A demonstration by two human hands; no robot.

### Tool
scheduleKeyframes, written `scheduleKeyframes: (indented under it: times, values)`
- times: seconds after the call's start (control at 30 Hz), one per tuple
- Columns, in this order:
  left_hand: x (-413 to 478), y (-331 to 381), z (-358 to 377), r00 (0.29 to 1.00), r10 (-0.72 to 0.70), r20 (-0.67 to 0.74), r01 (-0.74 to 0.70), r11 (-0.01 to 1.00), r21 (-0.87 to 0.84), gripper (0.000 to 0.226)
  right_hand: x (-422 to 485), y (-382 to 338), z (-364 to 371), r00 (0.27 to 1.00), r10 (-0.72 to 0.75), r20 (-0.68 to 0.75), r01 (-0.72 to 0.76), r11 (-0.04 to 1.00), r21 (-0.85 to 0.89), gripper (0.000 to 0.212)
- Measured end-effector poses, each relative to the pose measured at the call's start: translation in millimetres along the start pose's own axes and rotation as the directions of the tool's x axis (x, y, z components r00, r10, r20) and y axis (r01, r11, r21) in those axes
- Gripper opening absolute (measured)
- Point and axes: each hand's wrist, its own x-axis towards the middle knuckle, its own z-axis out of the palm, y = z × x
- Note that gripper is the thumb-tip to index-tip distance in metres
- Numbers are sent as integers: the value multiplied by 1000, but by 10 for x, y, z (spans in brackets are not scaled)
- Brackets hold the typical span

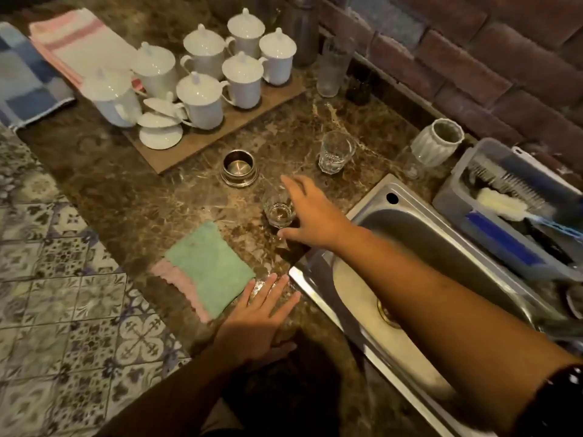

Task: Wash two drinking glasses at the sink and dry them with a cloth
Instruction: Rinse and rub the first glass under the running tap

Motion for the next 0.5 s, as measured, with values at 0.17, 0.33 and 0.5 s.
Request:
scheduleKeyframes:
  times: [0.17,0.33,0.5]
  values:
    - [38,-7,92,1000,-2,11,2,1000,4,93,228,-8,200,999,47,22,-49,994,100,116]
    - [0,-47,144,999,11,38,-10,1000,-24,96,288,-13,370,984,151,-96,-130,971,199,107]
    - [5,-62,173,999,21,44,-19,999,-51,96,241,-50,352,966,211,-149,-171,955,244,97]
